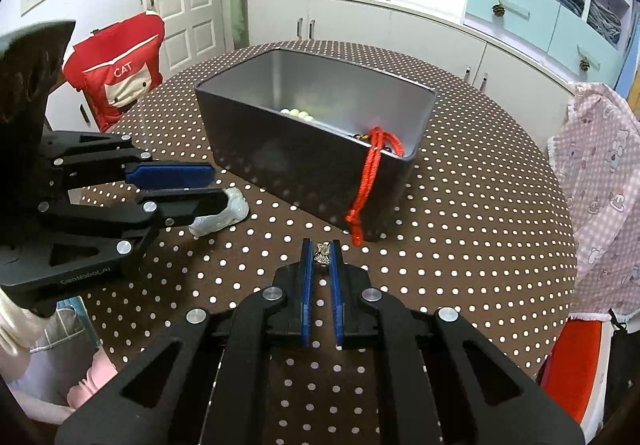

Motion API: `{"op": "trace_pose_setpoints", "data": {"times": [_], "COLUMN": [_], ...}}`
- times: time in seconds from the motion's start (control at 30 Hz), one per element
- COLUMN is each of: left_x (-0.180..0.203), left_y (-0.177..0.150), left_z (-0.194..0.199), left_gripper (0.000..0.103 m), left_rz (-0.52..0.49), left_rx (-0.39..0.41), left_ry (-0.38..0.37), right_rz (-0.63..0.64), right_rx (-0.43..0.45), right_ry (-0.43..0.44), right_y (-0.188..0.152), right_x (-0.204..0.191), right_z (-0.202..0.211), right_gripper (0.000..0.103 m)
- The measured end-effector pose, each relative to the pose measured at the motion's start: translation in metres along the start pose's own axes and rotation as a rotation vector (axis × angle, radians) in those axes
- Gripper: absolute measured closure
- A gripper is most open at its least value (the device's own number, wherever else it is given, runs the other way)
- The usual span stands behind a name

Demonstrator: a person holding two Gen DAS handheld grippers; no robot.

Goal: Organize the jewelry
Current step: 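Carry the jade carving and gold charm into the box and open both tools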

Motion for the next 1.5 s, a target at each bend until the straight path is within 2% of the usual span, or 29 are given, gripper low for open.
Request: {"op": "trace_pose_setpoints", "data": {"times": [0.03, 0.13, 0.2, 0.23, 0.3, 0.33, 0.37, 0.4, 0.5, 0.7, 0.97, 1.23, 1.5], "left_x": [-0.001, -0.002, 0.0, 0.0, 0.003, 0.007, 0.01, 0.012, 0.015, 0.013, 0.012, 0.005, -0.002], "left_y": [-0.001, -0.003, -0.003, -0.001, 0.001, 0.001, 0.0, -0.001, -0.001, -0.003, 0.001, 0.02, 0.044], "left_z": [0.0, -0.003, -0.014, -0.015, -0.017, -0.016, -0.015, -0.014, -0.013, -0.007, 0.026, 0.048, 0.042], "left_gripper": [0.034, 0.032, 0.035, 0.04, 0.052, 0.064, 0.072, 0.074, 0.074, 0.074, 0.074, 0.074, 0.074], "left_rz": [0.001, -0.007, -0.018, -0.021, -0.045, -0.063, -0.087, -0.094, -0.091, -0.072, -0.071, -0.045, 0.004], "left_rx": [0.005, 0.004, -0.061, -0.062, -0.062, -0.06, -0.056, -0.056, -0.052, -0.021, 0.067, 0.133, 0.144], "left_ry": [-0.001, 0.011, 0.021, 0.037, 0.046, 0.038, 0.036, 0.042, 0.069, 0.073, 0.083, 0.086, 0.068], "right_rz": [-0.005, -0.012, -0.015, -0.017, -0.02, -0.024, -0.028, -0.03, -0.028, -0.035, -0.045, -0.049, -0.047], "right_rx": [0.002, 0.002, -0.002, -0.003, -0.004, -0.005, -0.007, -0.008, -0.006, 0.027, 0.085, 0.148, 0.146], "right_ry": [0.003, 0.004, 0.005, 0.007, 0.009, 0.011, 0.014, 0.015, 0.015, 0.005, 0.022, 0.047, 0.05], "right_y": [0.0, -0.001, -0.002, -0.002, -0.002, -0.002, -0.003, -0.003, -0.004, -0.004, 0.001, 0.024, 0.054], "right_x": [0.001, 0.003, 0.003, 0.003, 0.003, 0.003, 0.003, 0.003, 0.003, 0.008, 0.01, 0.012, 0.015], "right_z": [0.001, 0.001, 0.0, 0.0, -0.001, -0.002, -0.002, -0.002, 0.0, 0.013, 0.035, 0.055, 0.051], "right_gripper": [0.096, 0.096, 0.096, 0.096, 0.096, 0.096, 0.096, 0.096, 0.096, 0.096, 0.096, 0.096, 0.096]}}
Point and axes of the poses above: each gripper's, at about its wrist camera, not at the fingertips, and z roughly against the way its jaws point, x to its right, y to its top, the point moved 6 cm from there along -z, roughly the way its jaws point, and after that the axes turned 14 degrees about -x, right-handed, at the moved point
